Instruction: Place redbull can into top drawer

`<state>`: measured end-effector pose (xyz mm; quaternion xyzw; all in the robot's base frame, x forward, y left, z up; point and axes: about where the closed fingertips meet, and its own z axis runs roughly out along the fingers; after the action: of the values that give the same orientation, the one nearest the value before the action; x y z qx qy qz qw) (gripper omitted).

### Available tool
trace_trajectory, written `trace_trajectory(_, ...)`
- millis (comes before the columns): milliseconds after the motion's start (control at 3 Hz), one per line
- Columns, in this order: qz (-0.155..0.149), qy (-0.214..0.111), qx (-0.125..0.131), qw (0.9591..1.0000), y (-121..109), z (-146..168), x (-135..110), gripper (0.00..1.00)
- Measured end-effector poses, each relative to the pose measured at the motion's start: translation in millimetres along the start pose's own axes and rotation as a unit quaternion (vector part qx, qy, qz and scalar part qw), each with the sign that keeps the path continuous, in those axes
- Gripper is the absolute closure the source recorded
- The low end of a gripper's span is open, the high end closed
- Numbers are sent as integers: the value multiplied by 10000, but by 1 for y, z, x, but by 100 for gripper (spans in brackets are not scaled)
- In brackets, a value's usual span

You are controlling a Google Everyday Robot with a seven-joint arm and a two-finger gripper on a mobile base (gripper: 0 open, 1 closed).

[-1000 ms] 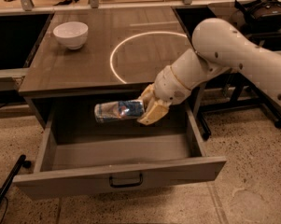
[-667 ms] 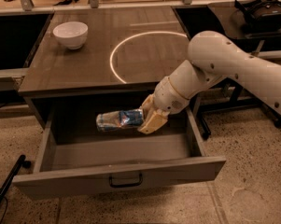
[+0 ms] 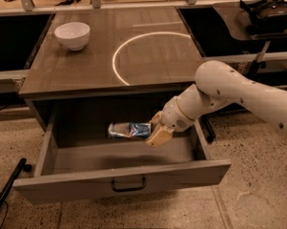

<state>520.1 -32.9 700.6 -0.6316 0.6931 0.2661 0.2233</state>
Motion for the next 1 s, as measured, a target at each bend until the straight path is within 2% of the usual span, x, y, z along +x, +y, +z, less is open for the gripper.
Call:
trace_trajectory(667, 198, -107, 226, 9995, -25, 13, 15, 59)
trace_trajectory(1000, 218, -113, 302, 9992, -35, 16, 15, 34)
